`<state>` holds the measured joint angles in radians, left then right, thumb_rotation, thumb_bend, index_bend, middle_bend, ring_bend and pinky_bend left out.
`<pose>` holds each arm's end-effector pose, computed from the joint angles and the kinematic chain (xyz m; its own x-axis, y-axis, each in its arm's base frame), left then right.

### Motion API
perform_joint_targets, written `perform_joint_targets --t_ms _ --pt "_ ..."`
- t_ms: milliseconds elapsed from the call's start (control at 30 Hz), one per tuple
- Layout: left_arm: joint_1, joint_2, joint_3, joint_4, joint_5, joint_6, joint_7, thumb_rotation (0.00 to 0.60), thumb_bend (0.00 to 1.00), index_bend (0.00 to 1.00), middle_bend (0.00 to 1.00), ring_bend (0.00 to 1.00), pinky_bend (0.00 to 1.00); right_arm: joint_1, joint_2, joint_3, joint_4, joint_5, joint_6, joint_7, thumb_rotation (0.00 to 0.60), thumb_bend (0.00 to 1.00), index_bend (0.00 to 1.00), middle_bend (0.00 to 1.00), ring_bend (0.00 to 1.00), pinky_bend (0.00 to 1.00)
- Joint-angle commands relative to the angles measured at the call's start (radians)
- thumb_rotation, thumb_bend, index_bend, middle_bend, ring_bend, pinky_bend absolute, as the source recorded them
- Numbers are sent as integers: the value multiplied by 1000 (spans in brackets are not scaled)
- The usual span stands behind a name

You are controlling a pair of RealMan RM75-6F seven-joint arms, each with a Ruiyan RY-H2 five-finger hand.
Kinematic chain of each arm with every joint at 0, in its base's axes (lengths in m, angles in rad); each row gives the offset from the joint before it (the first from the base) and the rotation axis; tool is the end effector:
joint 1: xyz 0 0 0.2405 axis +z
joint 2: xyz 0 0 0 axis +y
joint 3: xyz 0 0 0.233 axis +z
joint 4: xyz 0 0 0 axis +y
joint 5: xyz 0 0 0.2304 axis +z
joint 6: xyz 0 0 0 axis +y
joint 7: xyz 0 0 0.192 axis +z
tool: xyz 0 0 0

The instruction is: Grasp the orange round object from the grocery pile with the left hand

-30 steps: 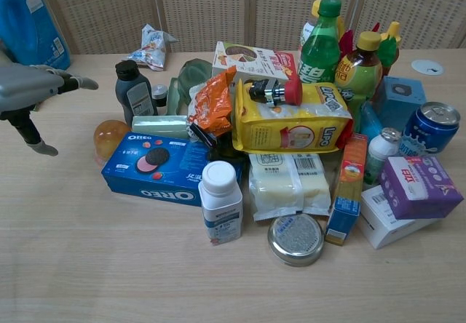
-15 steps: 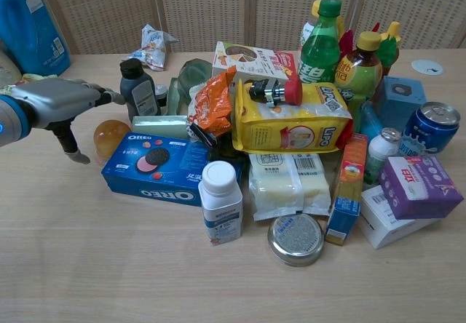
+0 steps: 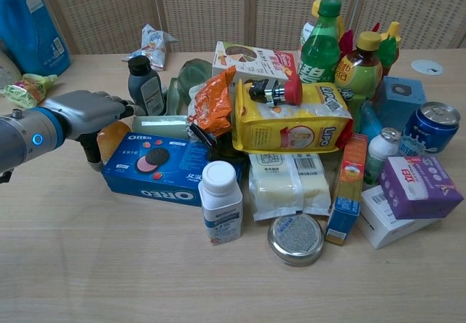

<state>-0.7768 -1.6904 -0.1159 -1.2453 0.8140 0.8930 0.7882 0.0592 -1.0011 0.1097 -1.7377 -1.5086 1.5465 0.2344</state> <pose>-0.1891 0.3859 -0.0952 0.7465 0.3187 0.5841 0.6641 -0.3014 -0.6842 -0.2740 -0.2326 0.1734 0.1584 0.1012 0.9822 -0.9860 -0.0354 0.1627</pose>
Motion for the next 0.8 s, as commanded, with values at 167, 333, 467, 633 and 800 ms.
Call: perform_joint_targets --t_ms 167,333,467,633,800 --pt "-9 -22 -3 25 -19 14 -4 600 0 143 0 0 83 0 1 1 0 1 0 4 600 0 0 0 0 0" --pt "-6 -44 1 53 -12 48 0 600 1 336 228 224 463 -1 0 2 -1 -1 2 2 600 0 0 0 0 0" --pt "0 -48 0 51 -5 66 -4 600 19 606 542 517 693 -2 1 3 -1 0 4 4 600 0 0 0 0 0" --pt "5 -21 -6 11 0 92 -1 600 28 718 675 640 771 -2 0 3 -2 -1 5 2 600 0 0 0 0 0" --pt "11 44 -25 -82 15 138 1 600 28 723 680 645 771 -4 1 3 -5 -3 9 3 600 0 0 0 0 0"
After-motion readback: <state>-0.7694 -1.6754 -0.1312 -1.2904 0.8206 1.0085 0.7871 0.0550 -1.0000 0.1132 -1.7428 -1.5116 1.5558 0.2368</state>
